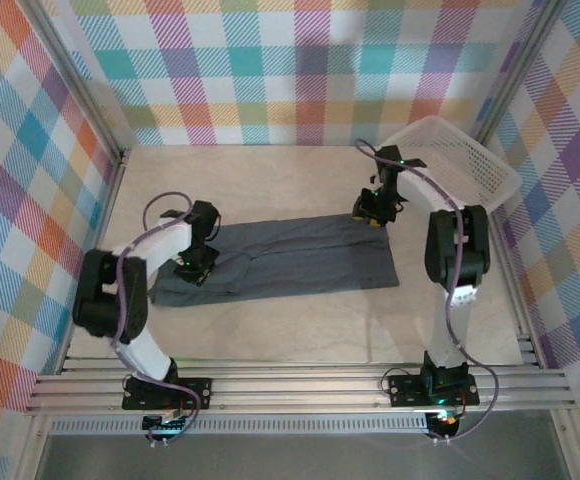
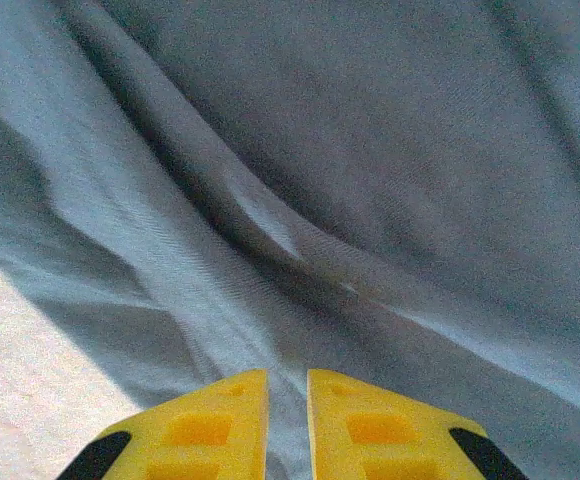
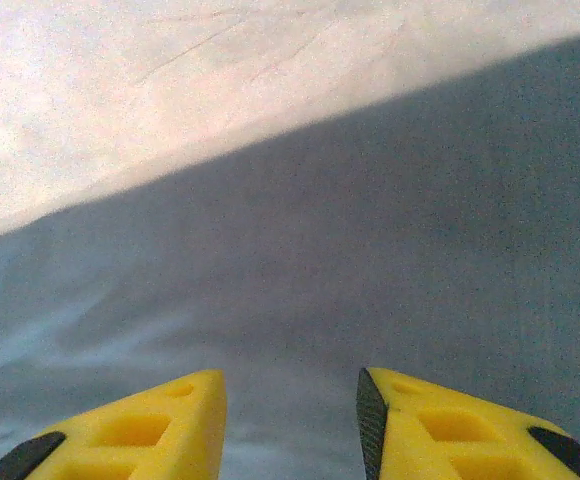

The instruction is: Fold and stack the t-shirts

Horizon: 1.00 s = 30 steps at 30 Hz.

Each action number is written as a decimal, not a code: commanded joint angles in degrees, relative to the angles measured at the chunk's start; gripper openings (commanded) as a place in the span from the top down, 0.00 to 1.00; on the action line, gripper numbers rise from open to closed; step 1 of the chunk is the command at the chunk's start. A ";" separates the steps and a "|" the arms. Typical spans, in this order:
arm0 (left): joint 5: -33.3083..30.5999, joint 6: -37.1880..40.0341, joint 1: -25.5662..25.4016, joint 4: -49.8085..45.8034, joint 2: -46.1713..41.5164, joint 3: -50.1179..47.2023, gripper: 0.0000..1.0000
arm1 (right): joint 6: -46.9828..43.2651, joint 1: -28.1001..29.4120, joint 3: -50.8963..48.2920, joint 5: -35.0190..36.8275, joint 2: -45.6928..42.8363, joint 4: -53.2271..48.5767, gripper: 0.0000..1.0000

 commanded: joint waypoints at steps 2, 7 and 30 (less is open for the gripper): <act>4.45 -2.59 1.31 1.48 8.93 5.52 0.82 | -3.62 0.51 9.42 5.92 8.02 -12.37 0.62; 2.87 1.97 4.20 -0.32 20.27 17.22 0.82 | -2.64 2.07 3.28 7.82 5.96 -15.17 0.64; 11.50 7.58 -2.50 14.73 57.48 79.81 0.76 | 21.33 31.47 -25.32 -9.08 -9.94 -0.59 0.62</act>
